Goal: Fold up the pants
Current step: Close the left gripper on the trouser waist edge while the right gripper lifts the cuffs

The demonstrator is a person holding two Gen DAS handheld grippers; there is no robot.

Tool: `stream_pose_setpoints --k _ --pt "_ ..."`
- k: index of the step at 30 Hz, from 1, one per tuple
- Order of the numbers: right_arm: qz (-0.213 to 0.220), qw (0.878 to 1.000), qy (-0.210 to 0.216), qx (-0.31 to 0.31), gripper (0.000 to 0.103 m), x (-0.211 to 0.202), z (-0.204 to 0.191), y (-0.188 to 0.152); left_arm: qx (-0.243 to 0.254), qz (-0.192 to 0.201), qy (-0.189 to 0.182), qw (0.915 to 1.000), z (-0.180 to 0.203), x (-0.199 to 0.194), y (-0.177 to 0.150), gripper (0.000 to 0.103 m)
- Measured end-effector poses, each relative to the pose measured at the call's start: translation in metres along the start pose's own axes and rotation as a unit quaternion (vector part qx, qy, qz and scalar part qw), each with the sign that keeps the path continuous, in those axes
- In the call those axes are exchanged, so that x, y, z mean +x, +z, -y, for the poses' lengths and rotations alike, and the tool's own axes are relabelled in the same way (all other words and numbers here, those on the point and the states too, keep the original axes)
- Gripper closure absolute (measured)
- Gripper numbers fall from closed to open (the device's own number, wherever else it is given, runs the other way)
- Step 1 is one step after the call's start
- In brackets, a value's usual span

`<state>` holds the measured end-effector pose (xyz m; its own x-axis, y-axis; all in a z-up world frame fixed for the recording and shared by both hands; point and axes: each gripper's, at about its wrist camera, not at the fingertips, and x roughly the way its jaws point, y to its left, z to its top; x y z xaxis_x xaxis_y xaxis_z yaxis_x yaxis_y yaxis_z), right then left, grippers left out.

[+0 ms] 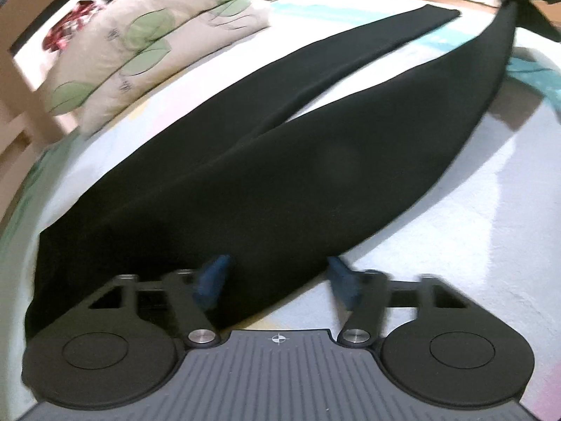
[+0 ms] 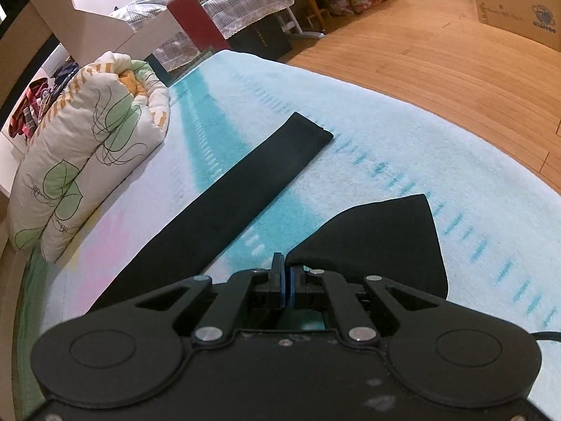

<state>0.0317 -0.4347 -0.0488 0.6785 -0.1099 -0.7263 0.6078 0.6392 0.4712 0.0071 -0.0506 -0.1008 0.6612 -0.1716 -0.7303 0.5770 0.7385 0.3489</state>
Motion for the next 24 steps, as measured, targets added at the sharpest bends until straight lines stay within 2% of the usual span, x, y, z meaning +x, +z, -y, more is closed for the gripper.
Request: stream_pose_setpoints --k 1,2,5,8,10,14,19,23,24 --pt "-0.001 1.000 -0.002 0.001 0.098 -0.001 0.000 0.001 -0.007 -0.002 -0.026 0.9996 -0.002 0.000 0.001 0.080" --pt "-0.001 1.000 -0.003 0.002 0.098 -0.002 0.000 0.001 -0.022 -0.003 -0.058 0.9981 -0.007 0.001 0.001 0.093" --pt "0.000 1.000 -0.006 0.002 0.098 -0.005 -0.003 0.001 -0.077 0.002 -0.099 0.9921 -0.026 -0.004 0.001 0.099" --pt "-0.002 1.000 -0.003 0.002 0.098 -0.010 -0.001 0.000 -0.123 0.021 -0.125 0.9843 -0.047 -0.017 -0.001 0.099" --pt "-0.003 1.000 -0.004 -0.003 0.098 -0.014 -0.001 -0.001 -0.124 0.034 -0.119 0.9845 -0.051 -0.029 0.000 0.099" --pt "-0.002 1.000 -0.004 0.004 0.098 -0.019 0.002 -0.003 -0.100 0.059 -0.104 0.9878 -0.049 -0.044 0.004 0.099" --pt "0.002 1.000 0.004 0.025 0.098 -0.024 0.006 0.001 -0.084 0.043 -0.110 0.9895 -0.048 -0.029 0.010 0.099" --pt "0.003 0.999 0.006 0.033 0.098 -0.024 0.004 0.006 -0.035 0.028 -0.083 0.9955 -0.027 -0.019 0.005 0.094" --pt "0.003 0.999 0.008 0.034 0.098 -0.025 0.003 0.007 -0.021 0.025 -0.072 0.9969 -0.021 -0.018 0.005 0.086"
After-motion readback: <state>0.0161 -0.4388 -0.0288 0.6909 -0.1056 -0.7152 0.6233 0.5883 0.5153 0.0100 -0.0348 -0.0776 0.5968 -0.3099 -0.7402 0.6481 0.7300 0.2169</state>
